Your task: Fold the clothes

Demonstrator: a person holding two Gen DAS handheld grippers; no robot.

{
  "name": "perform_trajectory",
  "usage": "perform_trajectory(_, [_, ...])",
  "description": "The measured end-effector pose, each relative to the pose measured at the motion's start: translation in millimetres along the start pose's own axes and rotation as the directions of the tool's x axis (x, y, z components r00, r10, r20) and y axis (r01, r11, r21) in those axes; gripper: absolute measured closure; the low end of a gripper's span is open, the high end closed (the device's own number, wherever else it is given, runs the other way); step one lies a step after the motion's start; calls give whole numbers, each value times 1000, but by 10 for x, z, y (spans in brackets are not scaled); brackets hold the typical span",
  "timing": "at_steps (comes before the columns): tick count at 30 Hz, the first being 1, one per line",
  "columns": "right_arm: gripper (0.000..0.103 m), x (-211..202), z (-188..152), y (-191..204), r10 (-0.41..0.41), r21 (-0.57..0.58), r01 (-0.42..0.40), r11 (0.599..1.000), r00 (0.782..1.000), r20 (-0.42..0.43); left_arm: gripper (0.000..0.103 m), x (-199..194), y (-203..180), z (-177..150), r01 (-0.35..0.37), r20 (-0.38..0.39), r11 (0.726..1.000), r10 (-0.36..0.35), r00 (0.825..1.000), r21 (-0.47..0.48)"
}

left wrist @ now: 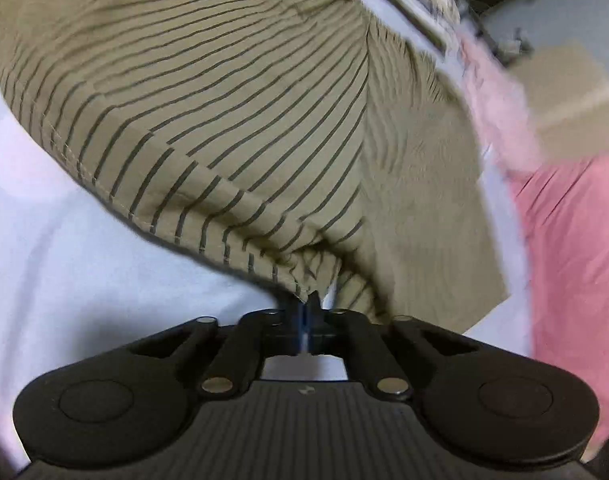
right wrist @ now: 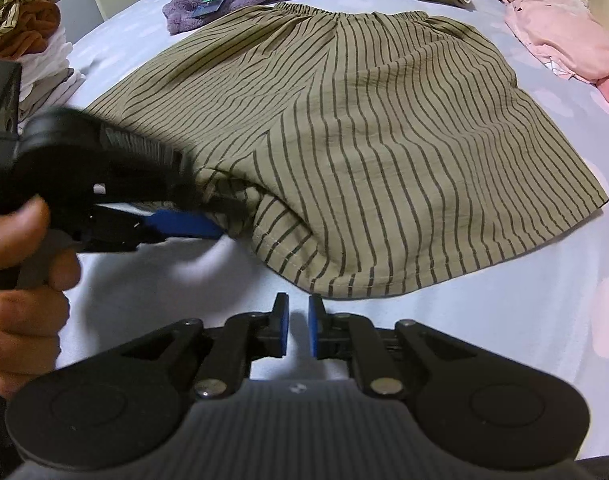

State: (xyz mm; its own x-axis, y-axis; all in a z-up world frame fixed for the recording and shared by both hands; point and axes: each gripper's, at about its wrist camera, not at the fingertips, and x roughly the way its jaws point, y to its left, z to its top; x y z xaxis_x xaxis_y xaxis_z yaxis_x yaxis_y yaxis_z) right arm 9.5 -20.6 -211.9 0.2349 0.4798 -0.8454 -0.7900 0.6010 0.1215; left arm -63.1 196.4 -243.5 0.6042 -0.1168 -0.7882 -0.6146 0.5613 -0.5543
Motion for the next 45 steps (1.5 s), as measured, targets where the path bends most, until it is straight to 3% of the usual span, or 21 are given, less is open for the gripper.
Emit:
perform_trajectory(3, [83,-6,2,-6,2,11,-2,1000,1000,5,103,-136,-87,-24,-48,33,994,45,998,98])
perform_trajectory(6, [83,-14,7,-32,5,25,-5,1000,1000,9,103,-287,-175,-84,-121,30,964,117,993,237])
perform_trajectory(10, [83,-10,7,-39,6,24,-6,1000,1000,11,103,-242,-172,-263,-181,-47,906,215,976,382])
perform_trajectory(12, [83,-5,9,-34,6,23,-6,1000,1000,10,103,-180,-342,-333,-235,-12,833,278,960,501])
perform_trajectory(13, [83,-6,9,-31,6,23,-6,1000,1000,11,103,-141,-453,-438,-293,44,746,335,941,598])
perform_trajectory(15, [83,-18,11,-34,6,22,-6,1000,1000,14,103,-60,-645,-665,-392,170,540,414,894,745])
perform_trajectory(18, [83,-35,15,-64,11,39,-11,999,1000,20,103,-57,-824,-912,-491,342,284,443,829,824])
perform_trajectory(21, [83,-31,15,-66,11,40,-12,999,1000,19,103,-117,-854,-935,-532,419,160,449,789,831])
perform_trajectory(22, [83,-28,16,-63,12,39,-13,999,1000,18,103,-133,-830,-945,-536,445,90,452,773,839])
perform_trajectory(24, [83,-29,10,-65,15,39,-15,999,1000,18,103,-120,-746,-979,-483,435,-25,479,763,875])
perform_trajectory(27, [82,-38,-2,-92,19,39,-19,999,1000,18,103,24,-546,-1083,-360,413,-207,540,733,910])
perform_trajectory(28, [82,-43,-6,-102,20,39,-20,999,1000,18,103,65,-441,-1160,-289,382,-251,561,734,924])
perform_trajectory(31, [82,-62,-19,-127,22,39,-23,999,1000,20,103,131,-365,-1291,-216,379,-338,549,745,916])
perform_trajectory(32, [82,-69,-22,-141,23,42,-23,999,1000,21,103,135,-380,-1279,-218,374,-329,546,750,919])
perform_trajectory(34, [82,-83,-31,-167,24,50,-25,998,999,24,103,77,-390,-1200,-231,346,-268,559,753,936])
perform_trajectory(35, [82,-88,-37,-181,25,55,-26,998,999,25,100,17,-408,-1131,-237,311,-202,571,760,950])
perform_trajectory(37, [81,-79,-34,-176,26,57,-27,998,999,24,88,-207,-408,-927,-218,183,-6,566,804,976])
perform_trajectory(39, [81,-65,-32,-177,27,53,-29,998,999,21,64,-453,-376,-696,-181,54,196,520,852,964])
perform_trajectory(41, [81,-50,-35,-150,28,49,-29,998,999,19,58,-655,-229,-402,-210,16,379,455,891,901])
perform_trajectory(43, [81,-36,-36,-124,29,44,-29,999,999,16,58,-824,37,-70,-226,-25,630,364,931,743])
perform_trajectory(45, [81,-26,-34,-124,30,43,-31,999,999,16,58,-977,324,199,-205,-42,842,260,965,500])
